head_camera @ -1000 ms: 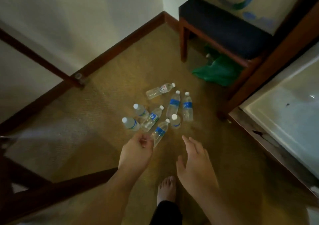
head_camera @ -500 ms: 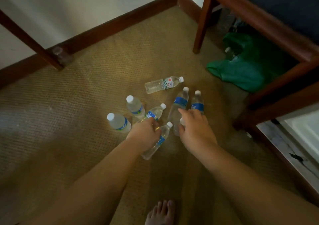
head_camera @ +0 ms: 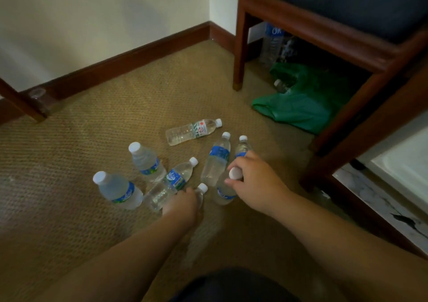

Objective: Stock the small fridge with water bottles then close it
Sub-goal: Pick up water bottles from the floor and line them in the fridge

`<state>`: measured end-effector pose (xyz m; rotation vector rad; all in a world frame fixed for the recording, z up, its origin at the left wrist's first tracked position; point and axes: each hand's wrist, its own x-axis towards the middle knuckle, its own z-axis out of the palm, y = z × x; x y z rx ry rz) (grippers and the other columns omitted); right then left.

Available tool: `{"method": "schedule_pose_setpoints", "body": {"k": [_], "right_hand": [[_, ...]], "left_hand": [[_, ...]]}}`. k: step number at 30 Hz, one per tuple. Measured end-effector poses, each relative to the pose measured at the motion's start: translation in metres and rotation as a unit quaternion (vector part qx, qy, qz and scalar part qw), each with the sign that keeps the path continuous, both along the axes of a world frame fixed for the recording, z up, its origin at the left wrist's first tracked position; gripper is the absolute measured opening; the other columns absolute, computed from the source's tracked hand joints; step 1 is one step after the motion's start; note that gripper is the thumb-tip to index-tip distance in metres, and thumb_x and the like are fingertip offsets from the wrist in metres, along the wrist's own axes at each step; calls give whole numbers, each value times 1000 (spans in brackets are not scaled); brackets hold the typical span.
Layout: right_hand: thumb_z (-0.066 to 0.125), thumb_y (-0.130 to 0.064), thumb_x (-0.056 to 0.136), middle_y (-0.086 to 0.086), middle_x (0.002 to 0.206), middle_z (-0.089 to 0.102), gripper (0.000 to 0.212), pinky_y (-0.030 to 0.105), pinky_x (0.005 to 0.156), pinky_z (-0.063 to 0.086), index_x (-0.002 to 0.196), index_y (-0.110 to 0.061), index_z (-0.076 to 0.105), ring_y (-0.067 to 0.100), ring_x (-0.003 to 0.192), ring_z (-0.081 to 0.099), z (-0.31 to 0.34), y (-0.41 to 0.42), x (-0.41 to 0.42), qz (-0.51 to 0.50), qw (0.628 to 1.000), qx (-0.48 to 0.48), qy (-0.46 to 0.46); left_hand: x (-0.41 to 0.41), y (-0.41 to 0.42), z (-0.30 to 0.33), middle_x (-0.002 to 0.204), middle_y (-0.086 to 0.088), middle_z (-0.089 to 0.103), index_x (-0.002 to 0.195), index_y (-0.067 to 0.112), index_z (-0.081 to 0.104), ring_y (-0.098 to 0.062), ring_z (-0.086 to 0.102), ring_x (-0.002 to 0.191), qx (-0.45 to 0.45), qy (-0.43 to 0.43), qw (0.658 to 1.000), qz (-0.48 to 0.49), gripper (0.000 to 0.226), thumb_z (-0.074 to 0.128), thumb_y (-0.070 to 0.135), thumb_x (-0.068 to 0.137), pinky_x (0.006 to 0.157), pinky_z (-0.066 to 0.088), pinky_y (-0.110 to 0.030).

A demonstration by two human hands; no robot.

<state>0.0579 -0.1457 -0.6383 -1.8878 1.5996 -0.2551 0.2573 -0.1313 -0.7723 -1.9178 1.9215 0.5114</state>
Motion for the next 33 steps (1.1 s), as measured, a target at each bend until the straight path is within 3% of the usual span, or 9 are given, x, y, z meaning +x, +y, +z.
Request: {"method": "schedule_pose_setpoints", "body": {"k": [3, 6, 8, 12, 17, 20, 24, 27, 33], "right_hand": [[72, -38, 93, -15, 108, 45, 22, 21, 83, 49, 111, -35, 59, 5, 95, 55, 35, 18, -36, -53, 997, -42, -36], [74, -44, 90, -20, 103, 45, 24, 14, 76, 41, 104, -43, 55, -2, 92, 52, 86, 44, -80, -105, 990, -92, -36], [75, -47, 88, -20, 101, 48, 23, 12, 73, 37, 103, -45, 58, -3, 90, 53, 121, 64, -113, -153, 981, -114, -26], [75, -45, 89, -17, 99, 54, 19, 12, 67, 36, 105, -39, 66, -1, 89, 55, 178, 102, -179, -241, 959, -149, -24], [75, -36, 91, -17, 97, 53, 14, 20, 78, 46, 104, -35, 69, 2, 90, 57, 201, 140, -259, -360, 909, -207, -41], [76, -31, 90, -13, 95, 52, 10, 20, 73, 41, 98, -31, 70, 2, 82, 57, 203, 151, -310, -430, 868, -246, -31], [73, -27, 93, -4, 101, 53, 10, 8, 71, 34, 102, -23, 71, 5, 84, 55, 188, 163, -363, -522, 806, -276, -31], [66, -25, 96, 6, 108, 52, 14, 25, 75, 41, 103, -15, 71, 20, 87, 54, 170, 167, -387, -586, 767, -262, -13], [64, -17, 97, 22, 116, 52, 22, 27, 79, 33, 110, 0, 69, 37, 93, 56, 145, 142, -426, -667, 685, -291, 22]], "left_hand": [[-3, 3, 27, 99, 3, 68, 128, 21, 59, -12, 67, 84, -10, 46, 999, 23, 31, 54, 34, 101, 77, 61, -34], [-10, 4, 85, 93, 11, 67, 120, 35, 59, -2, 63, 81, -43, 130, 990, 38, 44, 75, 53, 83, 67, 54, -22], [-23, -1, 144, 94, 14, 69, 115, 41, 60, 0, 64, 82, -66, 193, 979, 0, 52, 79, 64, 73, 65, 53, -22], [-82, -12, 267, 92, 23, 72, 113, 45, 67, 7, 67, 83, -135, 300, 940, -92, 53, 81, 68, 68, 75, 59, -27], [-186, -6, 364, 95, 35, 71, 115, 48, 66, 17, 65, 88, -201, 394, 879, -181, 59, 90, 59, 62, 71, 49, -8], [-241, 3, 385, 98, 33, 71, 118, 48, 63, 15, 66, 91, -201, 427, 852, -230, 68, 89, 64, 57, 75, 52, -14], [-301, 19, 387, 100, 31, 72, 116, 43, 63, 11, 69, 90, -154, 486, 817, -270, 68, 92, 59, 56, 79, 60, -21], [-332, 25, 384, 105, 26, 71, 120, 48, 57, 7, 69, 95, -136, 489, 809, -295, 75, 89, 65, 55, 81, 62, -24], [-372, 10, 376, 111, 25, 64, 116, 51, 49, 0, 66, 99, -81, 476, 816, -319, 72, 87, 68, 57, 84, 61, -31]]}}
